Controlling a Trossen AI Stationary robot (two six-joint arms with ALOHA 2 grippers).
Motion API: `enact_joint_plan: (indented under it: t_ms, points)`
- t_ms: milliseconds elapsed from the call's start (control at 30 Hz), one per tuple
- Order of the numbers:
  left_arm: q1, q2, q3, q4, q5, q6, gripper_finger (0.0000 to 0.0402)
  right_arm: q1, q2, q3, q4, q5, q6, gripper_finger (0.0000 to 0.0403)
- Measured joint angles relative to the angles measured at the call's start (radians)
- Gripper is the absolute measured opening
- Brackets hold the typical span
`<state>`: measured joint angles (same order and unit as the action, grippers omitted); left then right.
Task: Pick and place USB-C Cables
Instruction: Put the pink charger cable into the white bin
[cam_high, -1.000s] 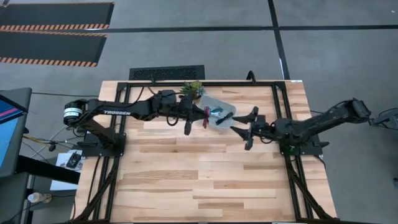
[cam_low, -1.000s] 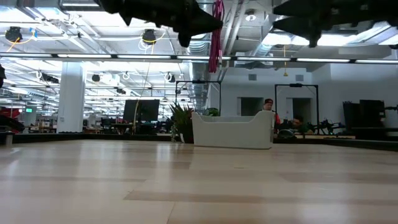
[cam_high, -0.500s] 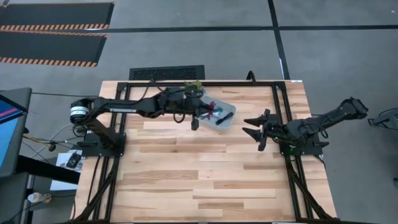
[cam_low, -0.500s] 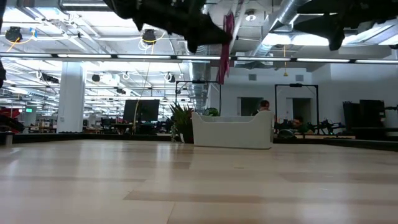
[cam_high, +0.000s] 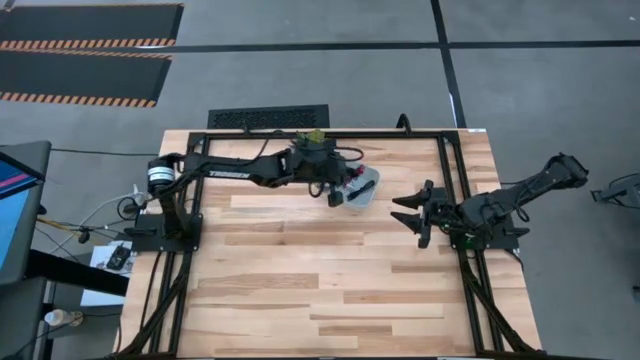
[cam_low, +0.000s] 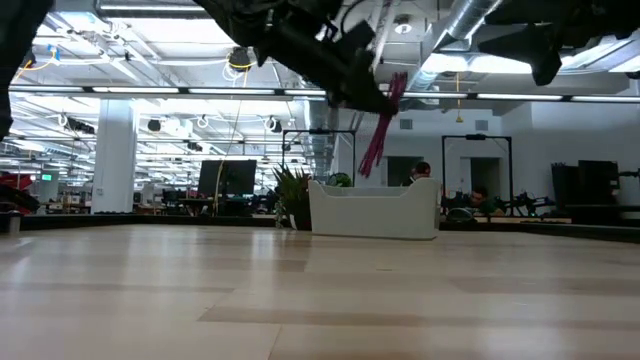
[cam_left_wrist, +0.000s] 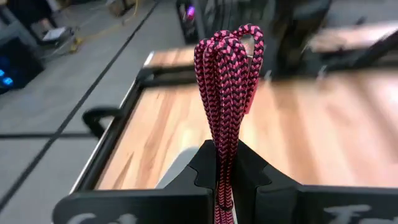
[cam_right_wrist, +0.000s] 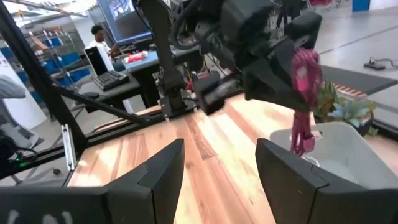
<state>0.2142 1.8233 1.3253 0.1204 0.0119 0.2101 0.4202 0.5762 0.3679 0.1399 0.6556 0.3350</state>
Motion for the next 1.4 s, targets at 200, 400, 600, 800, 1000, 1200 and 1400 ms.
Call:
enact_joint_plan:
  t_ms: [200, 400, 600, 800, 1000, 1200, 1400]
  points:
    - [0.000, 0.091, 0.100, -0.156, -0.088, 0.092, 0.0000, -0.001, 0.000, 0.000, -0.062, 0.000, 0.066, 0.0221]
    - [0.000, 0.160, 0.146, -0.195, -0.114, 0.090, 0.0000, -0.001, 0.000, 0.000, -0.077, 0.000, 0.084, 0.0221]
    - [-0.007, 0.224, 0.182, -0.292, -0.217, 0.078, 0.0000, -0.001, 0.000, 0.000, -0.079, 0.000, 0.086, 0.0221]
    - [-0.006, 0.260, 0.206, -0.350, -0.258, 0.067, 0.0000, -0.002, 0.002, 0.000, -0.080, 0.000, 0.088, 0.0221]
    - [-0.006, 0.261, 0.206, -0.353, -0.263, 0.068, 0.0000, -0.002, 0.006, 0.000, -0.082, 0.000, 0.095, 0.0221]
    - [-0.012, 0.278, 0.207, -0.352, -0.263, 0.072, 0.0000, -0.002, 0.007, 0.000, -0.081, 0.000, 0.095, 0.0221]
    - [-0.025, 0.315, 0.205, -0.394, -0.264, 0.084, 0.0000, -0.002, 0.006, 0.000, -0.080, 0.000, 0.110, 0.0221]
